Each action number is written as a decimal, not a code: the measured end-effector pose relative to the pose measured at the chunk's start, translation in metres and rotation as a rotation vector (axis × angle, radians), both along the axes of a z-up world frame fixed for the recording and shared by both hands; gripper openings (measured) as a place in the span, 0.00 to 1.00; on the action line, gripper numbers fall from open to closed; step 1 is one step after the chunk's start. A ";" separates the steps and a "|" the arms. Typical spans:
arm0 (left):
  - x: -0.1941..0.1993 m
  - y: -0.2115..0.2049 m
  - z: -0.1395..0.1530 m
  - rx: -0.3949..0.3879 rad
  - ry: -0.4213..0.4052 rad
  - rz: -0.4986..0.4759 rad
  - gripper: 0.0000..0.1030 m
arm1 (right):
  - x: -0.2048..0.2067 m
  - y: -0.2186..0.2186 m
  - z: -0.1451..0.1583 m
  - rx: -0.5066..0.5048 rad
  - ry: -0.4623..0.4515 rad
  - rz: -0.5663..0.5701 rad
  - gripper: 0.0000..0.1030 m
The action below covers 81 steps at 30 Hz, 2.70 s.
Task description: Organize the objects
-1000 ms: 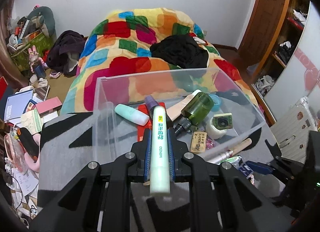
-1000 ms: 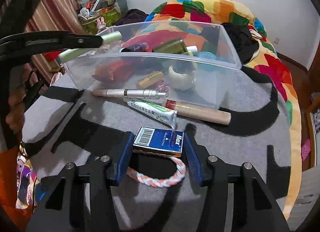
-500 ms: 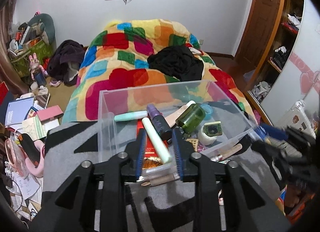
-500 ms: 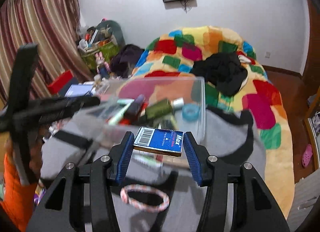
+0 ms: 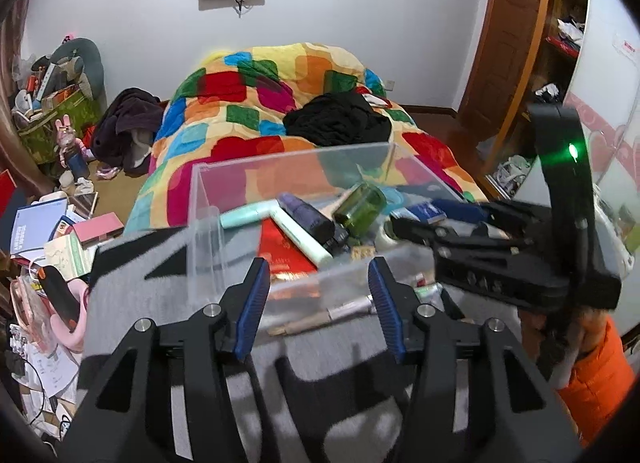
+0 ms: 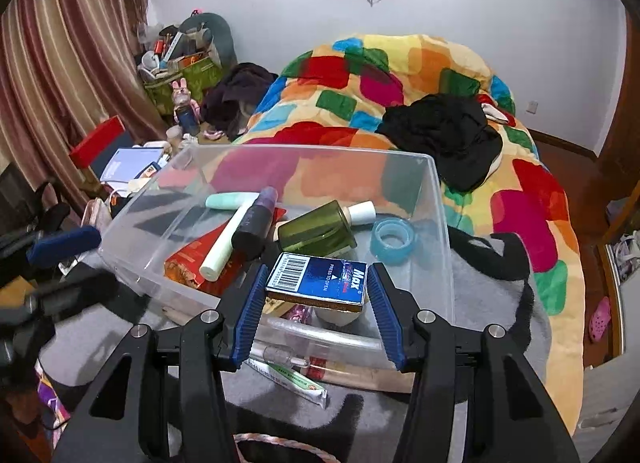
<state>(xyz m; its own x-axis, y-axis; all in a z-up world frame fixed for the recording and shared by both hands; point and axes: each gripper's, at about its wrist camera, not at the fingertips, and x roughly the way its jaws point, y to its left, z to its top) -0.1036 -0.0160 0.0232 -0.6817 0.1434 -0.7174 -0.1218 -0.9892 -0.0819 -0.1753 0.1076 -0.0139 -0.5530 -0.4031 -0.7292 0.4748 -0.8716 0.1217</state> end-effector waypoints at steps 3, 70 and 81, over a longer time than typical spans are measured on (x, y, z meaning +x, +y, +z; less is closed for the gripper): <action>0.006 0.007 -0.008 0.000 -0.020 -0.022 0.49 | 0.000 0.003 0.002 -0.007 -0.017 0.010 0.48; 0.045 0.004 -0.082 -0.024 -0.116 0.008 0.20 | 0.050 0.027 -0.049 0.173 -0.092 0.309 0.16; 0.061 -0.009 -0.061 0.000 -0.066 0.035 0.20 | 0.061 0.016 -0.044 0.186 -0.082 0.308 0.14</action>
